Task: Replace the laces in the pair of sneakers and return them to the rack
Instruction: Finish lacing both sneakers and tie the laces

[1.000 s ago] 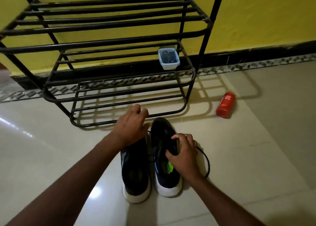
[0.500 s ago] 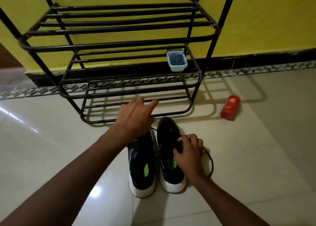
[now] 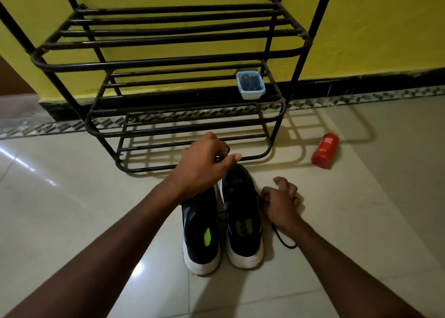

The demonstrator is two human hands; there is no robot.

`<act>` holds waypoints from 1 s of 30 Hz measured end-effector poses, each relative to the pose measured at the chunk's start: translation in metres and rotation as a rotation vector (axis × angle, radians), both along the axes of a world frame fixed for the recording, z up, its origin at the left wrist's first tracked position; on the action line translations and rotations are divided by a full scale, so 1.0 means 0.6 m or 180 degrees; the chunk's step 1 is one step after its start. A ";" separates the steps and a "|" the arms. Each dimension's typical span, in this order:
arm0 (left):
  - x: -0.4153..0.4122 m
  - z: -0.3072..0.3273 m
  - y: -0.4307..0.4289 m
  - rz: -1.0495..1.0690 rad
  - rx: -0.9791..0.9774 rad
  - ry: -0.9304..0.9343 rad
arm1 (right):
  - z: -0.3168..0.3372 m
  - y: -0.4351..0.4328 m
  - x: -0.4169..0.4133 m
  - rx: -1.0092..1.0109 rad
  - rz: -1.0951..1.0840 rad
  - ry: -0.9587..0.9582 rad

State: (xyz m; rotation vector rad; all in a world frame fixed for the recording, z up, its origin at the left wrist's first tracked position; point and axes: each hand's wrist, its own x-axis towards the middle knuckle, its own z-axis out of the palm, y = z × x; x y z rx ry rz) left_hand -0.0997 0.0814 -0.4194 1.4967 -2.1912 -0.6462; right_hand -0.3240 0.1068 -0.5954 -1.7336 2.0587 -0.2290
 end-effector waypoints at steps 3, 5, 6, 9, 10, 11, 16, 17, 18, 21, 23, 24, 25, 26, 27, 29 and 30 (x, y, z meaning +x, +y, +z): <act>-0.005 0.008 0.006 0.0283 -0.0055 0.0659 | 0.022 -0.011 -0.008 -0.0014 -0.0141 -0.0220; -0.004 0.013 0.005 0.0426 -0.0188 0.0685 | 0.052 -0.012 -0.013 -0.0213 -0.0379 -0.0956; -0.003 0.017 0.005 0.0453 -0.0260 0.0691 | 0.071 -0.008 -0.014 -0.0359 -0.0468 -0.1430; -0.002 0.031 0.009 0.0503 -0.0304 0.1082 | 0.147 0.008 -0.006 -0.0706 -0.0335 -0.2211; -0.004 0.046 0.014 0.0485 -0.0357 0.1186 | 0.182 0.012 -0.005 -0.0845 -0.0237 -0.2261; -0.004 0.051 0.016 0.0476 -0.0338 0.1245 | 0.205 0.012 0.000 -0.0916 -0.0188 -0.2337; -0.008 0.115 0.047 0.0375 0.0380 0.2447 | 0.324 0.016 0.005 -0.1249 -0.0153 -0.2941; -0.007 0.124 0.053 0.0319 0.0451 0.2550 | 0.342 0.017 0.007 -0.1293 -0.0126 -0.3071; -0.006 0.137 0.059 0.0277 0.0388 0.2565 | 0.366 0.019 0.012 -0.1353 -0.0108 -0.3220; -0.002 0.167 0.074 0.0197 0.0403 0.2823 | 0.413 0.029 0.022 -0.1320 -0.0201 -0.3896; 0.002 0.187 0.079 0.0062 0.0419 0.2893 | 0.439 0.034 0.026 -0.1137 -0.0154 -0.4418; 0.004 0.195 0.082 -0.0053 0.0446 0.2826 | 0.447 0.037 0.028 -0.1019 -0.0132 -0.4628; 0.007 0.206 0.084 -0.0165 0.0458 0.2768 | 0.458 0.039 0.029 -0.0956 -0.0088 -0.4739; 0.010 0.214 0.085 -0.0257 0.0485 0.2714 | 0.465 0.041 0.032 -0.0941 -0.0055 -0.4755; 0.014 0.221 0.085 -0.0358 0.0494 0.2655 | 0.469 0.043 0.035 -0.0992 -0.0036 -0.4674; 0.021 0.237 0.085 -0.0574 0.0460 0.2500 | 0.479 0.048 0.039 -0.1172 -0.0061 -0.4395; 0.025 0.247 0.084 -0.0667 0.0448 0.2441 | 0.485 0.050 0.041 -0.1258 -0.0101 -0.4248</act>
